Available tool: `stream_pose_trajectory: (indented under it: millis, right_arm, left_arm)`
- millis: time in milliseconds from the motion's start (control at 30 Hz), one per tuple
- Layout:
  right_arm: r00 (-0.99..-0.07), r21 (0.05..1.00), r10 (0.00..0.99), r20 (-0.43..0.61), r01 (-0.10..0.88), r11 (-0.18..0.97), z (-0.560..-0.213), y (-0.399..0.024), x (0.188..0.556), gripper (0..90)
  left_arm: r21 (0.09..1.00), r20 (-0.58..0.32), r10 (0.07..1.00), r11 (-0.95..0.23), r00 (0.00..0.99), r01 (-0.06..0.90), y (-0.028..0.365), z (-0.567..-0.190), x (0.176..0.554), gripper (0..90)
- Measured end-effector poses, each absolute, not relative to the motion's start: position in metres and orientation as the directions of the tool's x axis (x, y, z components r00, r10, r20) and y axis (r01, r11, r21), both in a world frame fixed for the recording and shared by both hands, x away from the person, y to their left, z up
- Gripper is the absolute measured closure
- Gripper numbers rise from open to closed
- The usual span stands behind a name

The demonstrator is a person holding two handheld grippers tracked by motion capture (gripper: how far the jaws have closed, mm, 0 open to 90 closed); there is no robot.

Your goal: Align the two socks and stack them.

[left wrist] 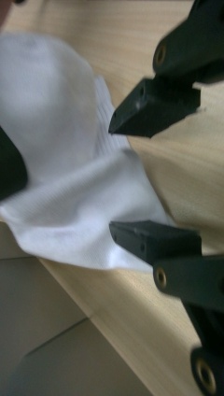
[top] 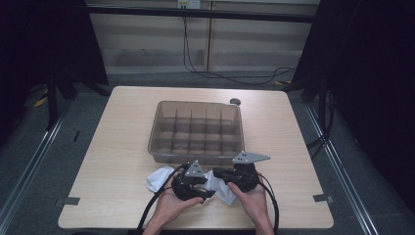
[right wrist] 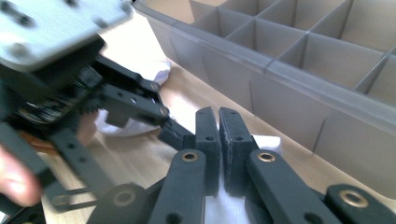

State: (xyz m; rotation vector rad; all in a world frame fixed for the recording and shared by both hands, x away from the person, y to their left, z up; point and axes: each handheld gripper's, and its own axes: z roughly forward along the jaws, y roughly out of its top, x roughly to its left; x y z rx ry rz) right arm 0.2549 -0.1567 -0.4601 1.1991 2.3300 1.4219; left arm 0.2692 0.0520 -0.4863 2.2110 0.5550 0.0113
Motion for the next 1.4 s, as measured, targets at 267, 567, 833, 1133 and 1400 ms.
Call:
stream_pose_trajectory:
  millis: [267, 567, 833, 1133, 1400]
  right_arm:
    - [-0.685, 0.814, 0.679, 0.264, 0.536, 0.224, -0.455, -0.155, 0.249, 86.3]
    - [-0.642, 0.833, 0.714, 0.281, 0.532, 0.15, -0.45, -0.181, 0.239, 65.7]
    - [-0.593, 0.761, 0.76, 0.266, 0.613, 0.213, -0.477, -0.195, 0.228, 81.5]
    - [-0.607, 0.701, 0.749, 0.265, 0.655, 0.283, -0.503, -0.18, 0.233, 82.5]
    - [-0.569, 0.678, 0.784, 0.248, 0.68, 0.28, -0.5, -0.208, 0.228, 82.3]
  left_arm:
    - [0.776, -0.169, 0.366, -0.523, 0.915, 0.352, 0.05, -0.478, 0.274, 72.9]
    - [0.786, -0.227, 0.378, -0.473, 0.898, 0.398, 0.061, -0.474, 0.274, 87.6]
    - [0.802, -0.256, 0.393, -0.425, 0.884, 0.421, 0.071, -0.466, 0.28, 87.5]
    - [0.809, -0.289, 0.414, -0.377, 0.863, 0.451, 0.082, -0.461, 0.284, 87.3]
    - [0.786, -0.334, 0.434, -0.362, 0.837, 0.501, 0.096, -0.468, 0.287, 86.4]
